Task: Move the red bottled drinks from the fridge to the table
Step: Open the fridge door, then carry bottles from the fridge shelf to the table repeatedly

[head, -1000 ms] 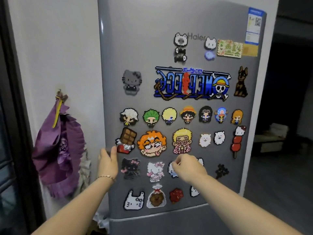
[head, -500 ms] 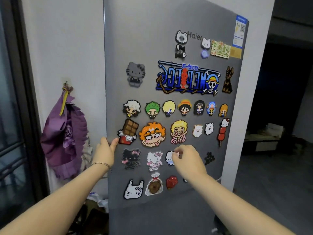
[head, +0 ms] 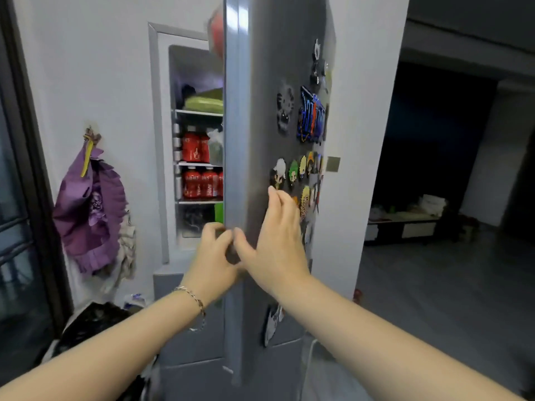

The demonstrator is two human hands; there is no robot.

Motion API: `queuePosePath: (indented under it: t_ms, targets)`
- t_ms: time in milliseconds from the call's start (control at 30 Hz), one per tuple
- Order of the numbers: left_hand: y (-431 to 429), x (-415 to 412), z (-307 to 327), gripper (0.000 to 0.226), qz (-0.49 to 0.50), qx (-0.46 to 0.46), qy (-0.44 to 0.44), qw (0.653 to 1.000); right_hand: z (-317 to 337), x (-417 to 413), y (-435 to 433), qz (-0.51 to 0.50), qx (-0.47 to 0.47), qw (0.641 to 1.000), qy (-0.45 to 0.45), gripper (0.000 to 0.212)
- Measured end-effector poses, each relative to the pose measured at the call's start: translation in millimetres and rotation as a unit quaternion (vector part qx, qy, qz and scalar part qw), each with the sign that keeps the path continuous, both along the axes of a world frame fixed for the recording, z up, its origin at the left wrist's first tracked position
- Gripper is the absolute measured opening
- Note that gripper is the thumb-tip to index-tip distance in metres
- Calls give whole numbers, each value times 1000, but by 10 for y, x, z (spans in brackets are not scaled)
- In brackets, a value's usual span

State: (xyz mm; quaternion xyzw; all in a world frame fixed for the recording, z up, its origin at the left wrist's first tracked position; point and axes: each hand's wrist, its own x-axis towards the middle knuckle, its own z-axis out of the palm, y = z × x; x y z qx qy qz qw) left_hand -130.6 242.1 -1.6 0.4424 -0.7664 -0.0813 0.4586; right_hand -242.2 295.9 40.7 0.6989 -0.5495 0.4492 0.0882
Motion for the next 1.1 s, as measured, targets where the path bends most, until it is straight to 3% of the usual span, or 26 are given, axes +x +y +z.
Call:
queuePosePath:
  t_ms: [100, 233, 300, 400, 567, 867, 933, 1000, 1033, 1100]
  targets:
    - [206, -195, -32, 36, -113, -59, -69, 989, -48, -263, 249, -67, 7, 997, -38, 91]
    - [246, -467, 27, 52, -128, -71, -200, 969, -20, -693, 463, -207, 26, 973, -100, 108]
    - [251, -738, 111, 34, -108, -87, -247, 959, -1, -942, 478, -283, 24, 951, -125, 116]
    - [327, -1217, 226, 13, -100, -81, -242, 962, -13, -1402, 496, -364, 18, 918, -156, 117]
    - [402, -1830, 401, 18, -69, -58, -291, 952, 44, -2224, 499, -395, 44, 892, -215, 107]
    - [190, -2370, 518, 16, -48, -21, -305, 951, 181, -3165, 447, -384, 96, 883, -250, 104]
    - [86, -2358, 495, 13, -46, -13, -301, 953, 156, -3110, 486, -401, 51, 887, -221, 96]
    - [-18, -2308, 466, 13, -37, 2, -298, 954, 106, -2929, 501, -393, -27, 909, -135, 75]
    - [-75, -2272, 444, 13, -32, 14, -295, 955, 100, -2809, 490, -354, -30, 930, -94, 58]
    - [-178, -2169, 390, 10, -21, 41, -291, 956, 131, -2538, 417, -251, 59, 965, -53, 21]
